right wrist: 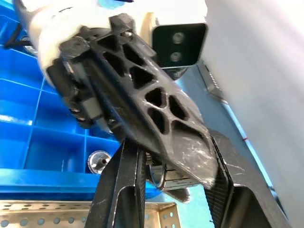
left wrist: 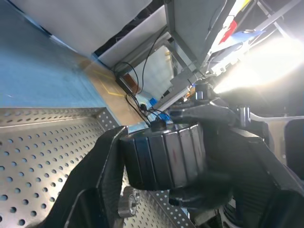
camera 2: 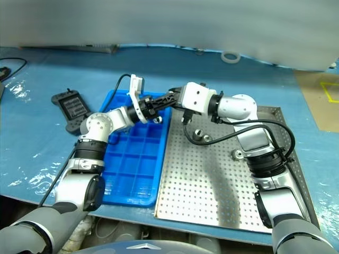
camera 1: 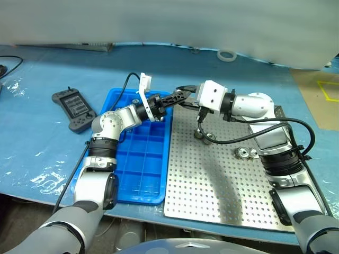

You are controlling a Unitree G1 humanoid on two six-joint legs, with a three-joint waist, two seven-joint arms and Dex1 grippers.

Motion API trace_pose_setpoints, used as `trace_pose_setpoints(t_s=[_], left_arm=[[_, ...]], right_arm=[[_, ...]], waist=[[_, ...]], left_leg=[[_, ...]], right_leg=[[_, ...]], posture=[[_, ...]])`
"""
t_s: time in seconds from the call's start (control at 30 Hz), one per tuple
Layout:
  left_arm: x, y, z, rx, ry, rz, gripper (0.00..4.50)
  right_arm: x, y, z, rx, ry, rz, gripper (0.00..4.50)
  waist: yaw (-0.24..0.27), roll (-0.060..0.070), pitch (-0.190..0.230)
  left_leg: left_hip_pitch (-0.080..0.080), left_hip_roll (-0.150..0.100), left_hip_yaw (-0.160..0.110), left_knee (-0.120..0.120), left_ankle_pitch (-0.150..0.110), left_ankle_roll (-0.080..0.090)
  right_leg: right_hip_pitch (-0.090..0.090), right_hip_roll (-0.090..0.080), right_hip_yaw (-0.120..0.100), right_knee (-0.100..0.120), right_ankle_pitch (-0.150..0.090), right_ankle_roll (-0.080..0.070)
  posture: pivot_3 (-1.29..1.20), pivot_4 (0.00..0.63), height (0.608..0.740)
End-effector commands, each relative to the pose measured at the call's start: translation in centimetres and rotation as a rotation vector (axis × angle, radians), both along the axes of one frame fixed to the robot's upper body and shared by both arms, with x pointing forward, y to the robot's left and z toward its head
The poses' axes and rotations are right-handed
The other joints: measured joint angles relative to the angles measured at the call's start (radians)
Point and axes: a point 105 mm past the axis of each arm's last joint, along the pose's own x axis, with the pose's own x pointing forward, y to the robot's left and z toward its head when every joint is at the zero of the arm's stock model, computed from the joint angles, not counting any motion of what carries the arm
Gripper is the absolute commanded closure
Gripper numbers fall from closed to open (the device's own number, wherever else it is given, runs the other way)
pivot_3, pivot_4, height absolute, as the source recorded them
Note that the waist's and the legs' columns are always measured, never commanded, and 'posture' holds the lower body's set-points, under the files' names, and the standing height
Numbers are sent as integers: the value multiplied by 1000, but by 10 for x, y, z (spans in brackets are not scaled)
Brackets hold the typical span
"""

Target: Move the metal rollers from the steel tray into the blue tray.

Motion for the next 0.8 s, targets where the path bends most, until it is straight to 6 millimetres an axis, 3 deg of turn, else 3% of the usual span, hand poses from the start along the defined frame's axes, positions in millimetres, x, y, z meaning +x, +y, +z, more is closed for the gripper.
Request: trace_pose_setpoints(t_s=[0.03, 0.8], left_arm=[[7, 5, 18, -28, -43, 46, 1979], [6, 8, 22, -38, -56, 62, 2070]], right_arm=[[-13, 14, 18, 12, -83, 87, 3255], [-4, 8, 18, 16, -83, 43, 3255]], waist=[[0, 0, 0], [1, 0, 0]], left_leg=[[0, 0, 0, 0, 0, 0], [0, 0, 0, 0, 0, 1]], right_leg=[[0, 0, 0, 0, 0, 0], [0, 0, 0, 1, 0, 0]], posture=[[-49, 150, 740], [-51, 150, 740]])
